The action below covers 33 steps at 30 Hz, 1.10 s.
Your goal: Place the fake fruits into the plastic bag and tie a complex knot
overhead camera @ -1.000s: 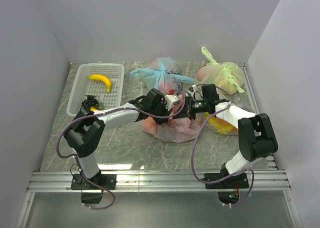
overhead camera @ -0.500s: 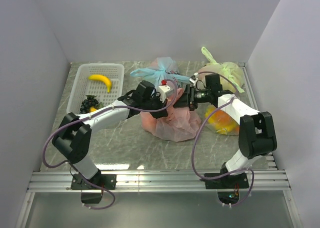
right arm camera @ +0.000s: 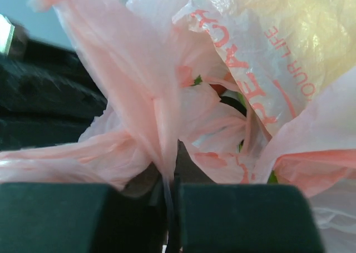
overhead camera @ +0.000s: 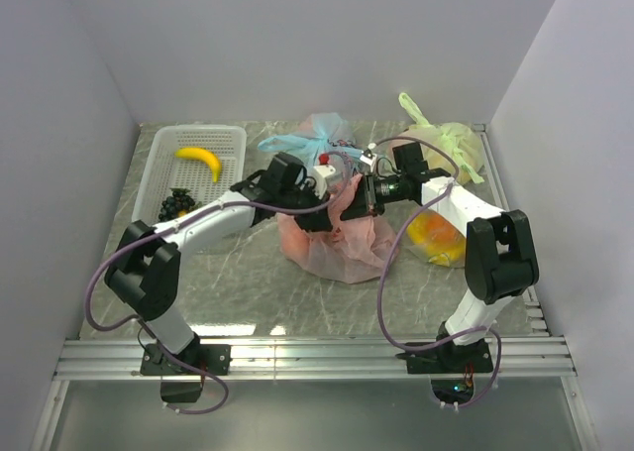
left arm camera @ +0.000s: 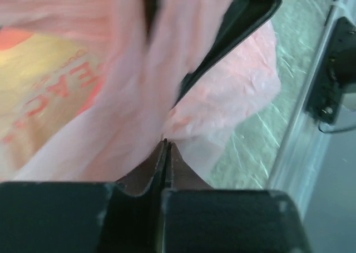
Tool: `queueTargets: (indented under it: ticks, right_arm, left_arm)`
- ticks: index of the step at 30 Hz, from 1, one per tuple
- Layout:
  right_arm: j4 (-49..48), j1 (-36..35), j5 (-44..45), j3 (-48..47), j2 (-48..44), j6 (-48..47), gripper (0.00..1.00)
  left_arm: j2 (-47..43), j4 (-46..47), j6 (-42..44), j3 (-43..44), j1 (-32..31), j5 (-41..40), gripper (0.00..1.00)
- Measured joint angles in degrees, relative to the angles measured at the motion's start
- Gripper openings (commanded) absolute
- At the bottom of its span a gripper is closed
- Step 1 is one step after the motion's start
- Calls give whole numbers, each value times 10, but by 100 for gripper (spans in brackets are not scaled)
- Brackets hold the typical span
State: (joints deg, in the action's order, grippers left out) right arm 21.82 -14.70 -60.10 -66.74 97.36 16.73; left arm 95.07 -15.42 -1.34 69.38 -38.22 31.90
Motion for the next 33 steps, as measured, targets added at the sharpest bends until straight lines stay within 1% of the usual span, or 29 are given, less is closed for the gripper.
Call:
queueTargets:
  ticks: [1,2,5,8,10,12,15,16,17,18,19,21,22,23,24,25,26,27,30,32,33]
  right_arm:
    - [7,0,0,0,0,-9,1]
    - [12,0,0,0,0,-18,0]
    - [25,0,-5,0,0,-40,0]
    - [35,0,-19,0,0,-59,0]
    - [38,0,-28,0,0,-69,0]
    - [47,0,-36,-5,1,-78,0]
    - [67,-1,-45,-30,10,-95,0]
    - [74,-2,-50,-41,15,-103,0]
    - [80,-2,-54,-52,20,-110,2]
    - [85,-3,-56,-59,24,-117,10]
    - [92,-4,-58,-65,27,-125,14]
    - [106,-7,-60,-70,30,-147,26]
    - [117,-9,-61,-73,32,-159,30]
    - [126,-12,-61,-74,34,-171,31]
    - [136,-15,-62,-75,36,-184,36]
    - [143,-17,-62,-76,38,-193,37]
    - [151,-20,-62,-76,40,-205,39]
    - [160,-23,-62,-77,43,-215,43]
    - [172,-28,-62,-80,49,-236,48]
    - [172,-30,-62,-83,52,-241,48]
    - [171,-31,-62,-85,54,-242,37]
  left_arm:
    - [-3,-15,2,6,9,9,12]
    - [-9,-36,2,16,21,20,22]
    - [-34,-79,4,43,61,33,33]
    - [-71,-92,12,60,90,34,35]
    - [-86,-88,14,63,90,41,36]
    - [-84,-87,18,70,82,55,37]
    - [-55,-79,23,79,69,76,41]
    - [-43,-77,24,79,64,81,39]
    - [-33,-77,25,79,61,84,36]
    - [-23,-76,26,79,57,87,31]
    - [-13,-74,28,79,53,89,19]
    - [2,-64,30,79,48,93,12]
    - [11,-61,30,82,45,94,8]
    - [20,-56,30,88,43,95,3]
    - [29,-52,28,95,41,97,2]
    - [35,-47,27,100,40,99,0]
    - [39,-41,26,104,39,100,0]
    - [40,-36,27,104,39,100,0]
    - [40,-28,27,104,39,106,0]
    - [40,-28,28,104,38,111,0]
    - [40,-28,28,104,38,114,0]
